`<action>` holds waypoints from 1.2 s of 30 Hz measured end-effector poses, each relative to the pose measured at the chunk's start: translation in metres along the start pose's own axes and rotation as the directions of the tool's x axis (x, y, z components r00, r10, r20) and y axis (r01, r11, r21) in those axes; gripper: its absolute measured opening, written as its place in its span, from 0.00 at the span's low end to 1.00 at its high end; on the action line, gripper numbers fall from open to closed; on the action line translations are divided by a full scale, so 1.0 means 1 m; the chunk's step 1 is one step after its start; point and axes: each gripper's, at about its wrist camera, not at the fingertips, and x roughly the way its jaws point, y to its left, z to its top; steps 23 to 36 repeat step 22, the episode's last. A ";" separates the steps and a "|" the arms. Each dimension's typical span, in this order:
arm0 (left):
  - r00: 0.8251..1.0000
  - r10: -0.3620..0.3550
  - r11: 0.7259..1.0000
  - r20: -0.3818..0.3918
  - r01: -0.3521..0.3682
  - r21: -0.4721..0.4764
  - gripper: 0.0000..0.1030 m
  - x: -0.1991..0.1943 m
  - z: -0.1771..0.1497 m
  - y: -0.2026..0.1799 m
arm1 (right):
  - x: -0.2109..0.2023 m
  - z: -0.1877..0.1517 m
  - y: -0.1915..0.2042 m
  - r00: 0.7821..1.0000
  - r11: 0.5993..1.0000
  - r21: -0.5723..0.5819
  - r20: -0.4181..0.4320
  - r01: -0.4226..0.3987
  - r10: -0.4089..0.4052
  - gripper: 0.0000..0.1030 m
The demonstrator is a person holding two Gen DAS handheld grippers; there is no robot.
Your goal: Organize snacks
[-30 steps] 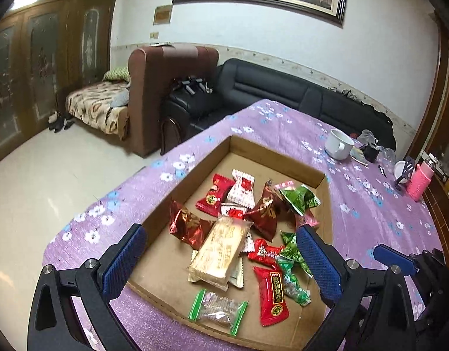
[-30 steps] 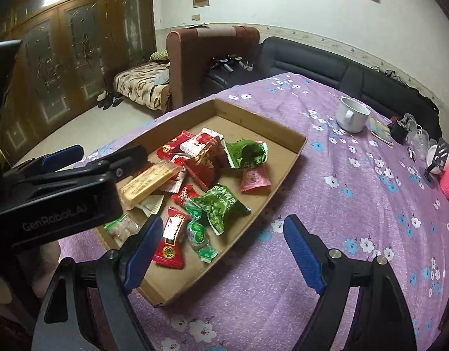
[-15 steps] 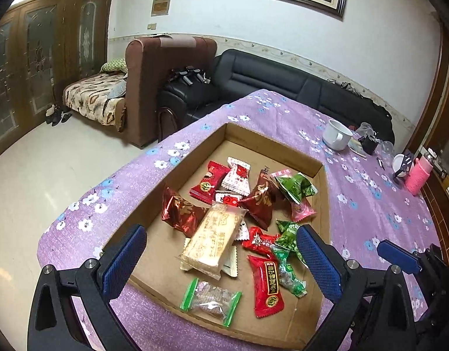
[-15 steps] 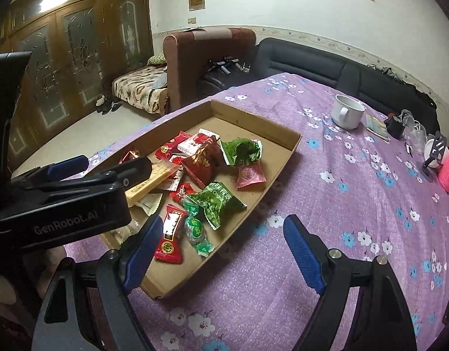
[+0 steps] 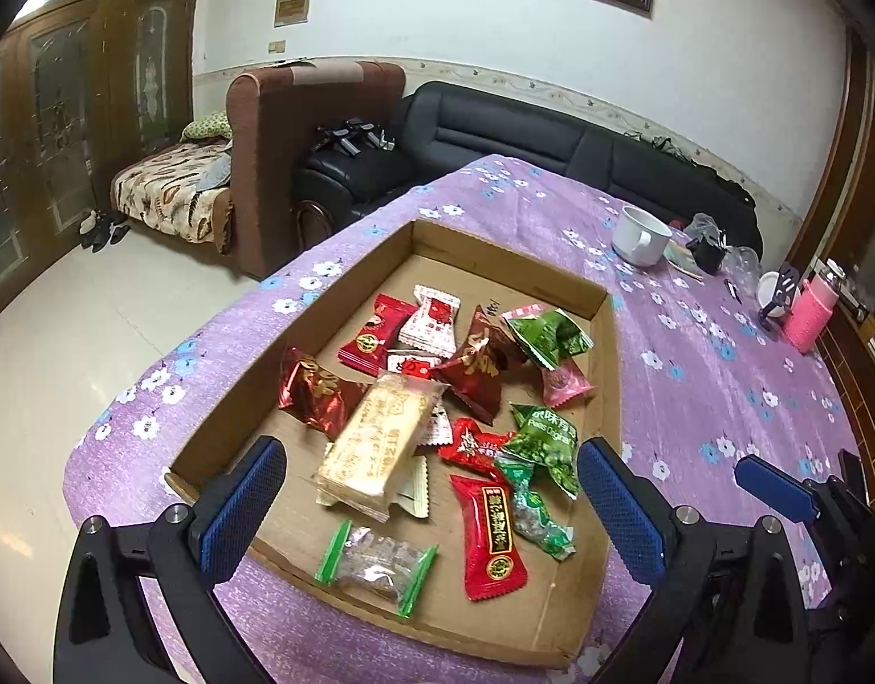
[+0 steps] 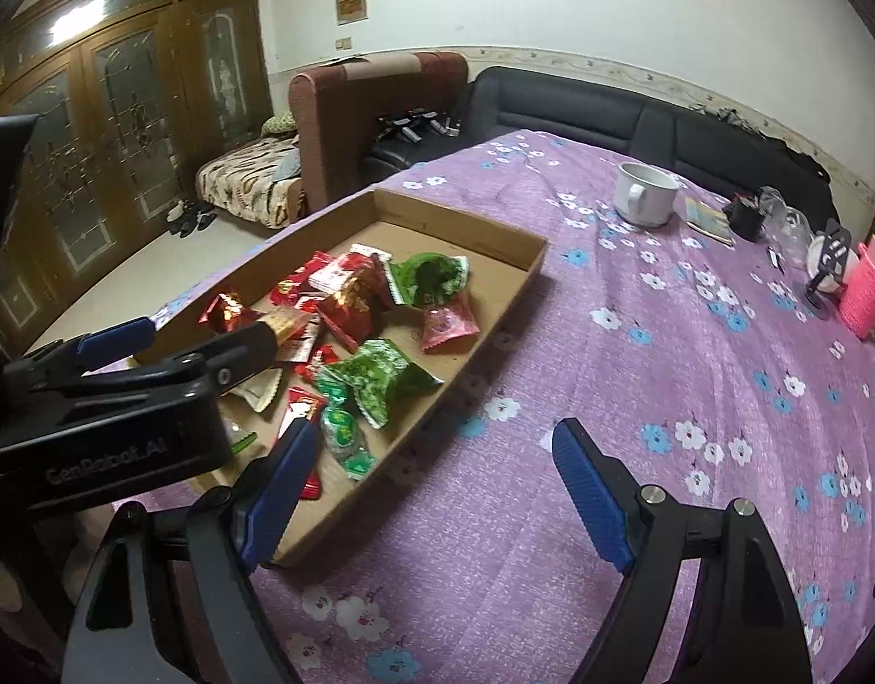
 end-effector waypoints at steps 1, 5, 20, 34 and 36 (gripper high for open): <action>1.000 -0.002 1.000 -0.002 0.002 0.002 1.00 0.000 0.000 -0.001 | 0.000 -0.001 -0.002 1.000 1.000 0.007 -0.001 0.002 -0.002 0.81; 1.000 -0.007 1.000 -0.003 0.007 0.016 1.00 -0.001 -0.002 -0.006 | 0.001 -0.004 -0.007 1.000 1.000 0.026 -0.008 0.002 -0.001 0.81; 1.000 -0.015 0.997 -0.012 0.016 0.071 1.00 -0.001 -0.004 -0.028 | 0.001 -0.011 -0.007 1.000 0.999 -0.013 -0.001 -0.030 0.030 0.81; 1.000 -0.008 0.997 -0.019 0.010 0.081 1.00 -0.001 -0.003 -0.034 | -0.002 -0.012 -0.013 1.000 1.000 0.001 0.005 -0.027 0.027 0.81; 1.000 -0.008 0.997 -0.019 0.010 0.081 1.00 -0.001 -0.003 -0.034 | -0.002 -0.012 -0.013 1.000 1.000 0.001 0.005 -0.027 0.027 0.81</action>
